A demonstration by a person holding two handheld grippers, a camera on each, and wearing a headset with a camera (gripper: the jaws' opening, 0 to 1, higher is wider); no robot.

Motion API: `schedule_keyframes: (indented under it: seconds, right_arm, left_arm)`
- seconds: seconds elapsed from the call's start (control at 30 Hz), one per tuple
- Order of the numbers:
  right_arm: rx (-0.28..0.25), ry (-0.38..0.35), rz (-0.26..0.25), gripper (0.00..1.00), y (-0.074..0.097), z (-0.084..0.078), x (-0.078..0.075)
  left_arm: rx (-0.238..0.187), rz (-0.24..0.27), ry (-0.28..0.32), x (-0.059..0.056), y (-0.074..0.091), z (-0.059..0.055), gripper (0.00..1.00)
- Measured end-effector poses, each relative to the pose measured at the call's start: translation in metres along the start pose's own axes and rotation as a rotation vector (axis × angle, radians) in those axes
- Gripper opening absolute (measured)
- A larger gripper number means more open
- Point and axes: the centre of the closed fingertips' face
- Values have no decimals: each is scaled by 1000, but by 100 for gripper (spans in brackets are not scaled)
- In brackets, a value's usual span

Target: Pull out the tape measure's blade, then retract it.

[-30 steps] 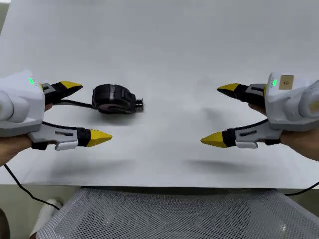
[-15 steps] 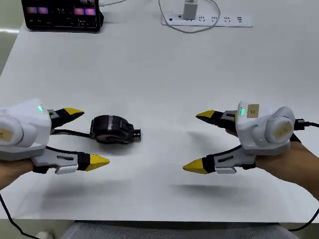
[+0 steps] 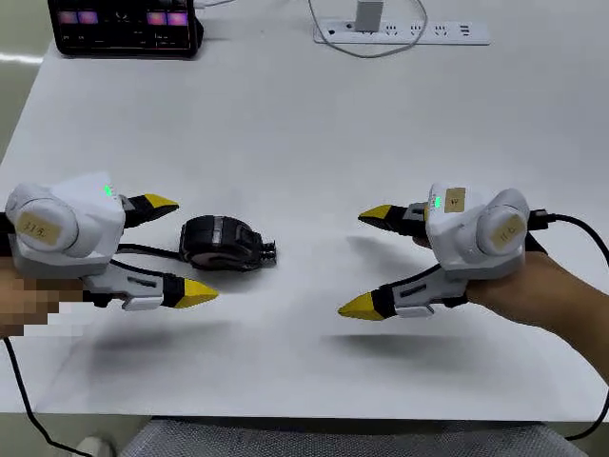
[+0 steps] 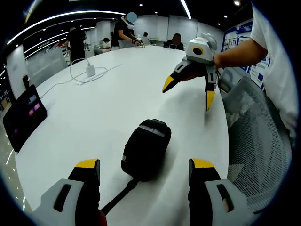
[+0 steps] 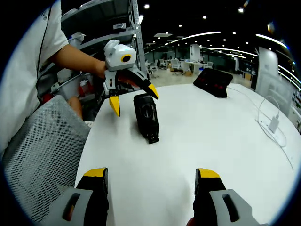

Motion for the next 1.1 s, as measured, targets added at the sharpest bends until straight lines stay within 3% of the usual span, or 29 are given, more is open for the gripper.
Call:
schedule_keyframes:
  seconds: [0.43, 0.77, 1.1]
  right_arm:
    - [-11, 14, 31, 72, -20, 11, -1]
    - [-7, 29, 63, 68, -33, 16, 2]
    - [-9, 27, 79, 65, -39, 17, 2]
  left_arm:
    - [49, -41, -49, 4, -12, -8, 66]
    - [65, -51, -78, 6, -14, -7, 59]
    - [80, -68, -121, 7, -16, -8, 40]
Point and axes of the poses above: the centre of the closed fingertips' face, and the gripper's own axes: y roughly backward along the fingers, x roughly to its left, z roughly out of its top, and after that the axes turned 1 degree about -z, right-handed
